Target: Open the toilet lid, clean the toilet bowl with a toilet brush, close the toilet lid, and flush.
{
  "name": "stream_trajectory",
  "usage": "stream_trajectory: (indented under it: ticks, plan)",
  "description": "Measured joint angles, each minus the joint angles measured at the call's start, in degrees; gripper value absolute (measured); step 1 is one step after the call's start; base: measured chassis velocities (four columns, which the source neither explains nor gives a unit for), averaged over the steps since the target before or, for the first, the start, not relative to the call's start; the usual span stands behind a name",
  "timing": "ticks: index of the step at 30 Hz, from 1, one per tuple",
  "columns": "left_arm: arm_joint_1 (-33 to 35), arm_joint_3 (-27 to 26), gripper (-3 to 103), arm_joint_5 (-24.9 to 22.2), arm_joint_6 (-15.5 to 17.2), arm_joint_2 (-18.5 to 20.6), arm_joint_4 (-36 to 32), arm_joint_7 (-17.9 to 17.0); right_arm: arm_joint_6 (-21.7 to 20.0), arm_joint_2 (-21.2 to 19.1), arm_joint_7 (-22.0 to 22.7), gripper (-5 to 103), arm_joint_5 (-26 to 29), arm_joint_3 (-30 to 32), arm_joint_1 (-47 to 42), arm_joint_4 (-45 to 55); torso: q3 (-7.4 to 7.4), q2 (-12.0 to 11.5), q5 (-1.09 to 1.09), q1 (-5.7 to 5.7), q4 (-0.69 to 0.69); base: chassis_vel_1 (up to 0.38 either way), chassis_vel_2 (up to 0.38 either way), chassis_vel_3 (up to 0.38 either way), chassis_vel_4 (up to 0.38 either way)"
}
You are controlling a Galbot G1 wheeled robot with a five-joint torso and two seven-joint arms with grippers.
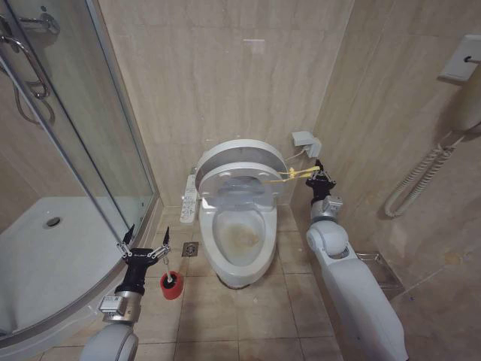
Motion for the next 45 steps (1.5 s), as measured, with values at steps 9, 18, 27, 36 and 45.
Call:
stream_trajectory:
  ticks: [9, 18, 27, 36, 45]
  plan:
    - [0.00, 0.00, 100, 0.00, 0.00, 0.00, 0.00, -0.01, 0.23, -0.92, 0.00, 1, 0.60, -0.06, -0.54, 0.07, -0.01, 0.01, 0.01, -0.02, 0.03, -0.032, 0.036, 0.032, -0.037]
    - [-0.03, 0.00, 100, 0.00, 0.00, 0.00, 0.00, 0.00, 2.42, -0.02, 0.40, 1, -1.99, 0.47, -0.67, -0.34, 0.01, -0.01, -0.01, 0.04, 0.02, -0.144, 0.138, 0.121, -0.147]
    - [0.00, 0.00, 100, 0.00, 0.00, 0.00, 0.00, 0.00, 2.72, 0.87, 0.32, 1, -3.15, 0.51, -0.75, -1.15, -0.01, 0.01, 0.01, -0.03, 0.02, -0.007, -0.002, -0.002, -0.007]
    - [0.00, 0.00, 100, 0.00, 0.00, 0.00, 0.00, 0.00, 2.99, 1.05, 0.67, 1, -3.59, 0.68, -0.27, -1.88, -0.01, 0.01, 0.00, -0.02, 0.03, -0.038, 0.035, 0.035, -0.041]
    - [-0.02, -0.01, 100, 0.00, 0.00, 0.00, 0.00, 0.00, 4.59, 0.40, 0.35, 1, -7.42, 0.83, 2.05, -4.10, 0.02, -0.01, 0.00, 0.04, 0.03, -0.087, 0.086, 0.086, -0.093]
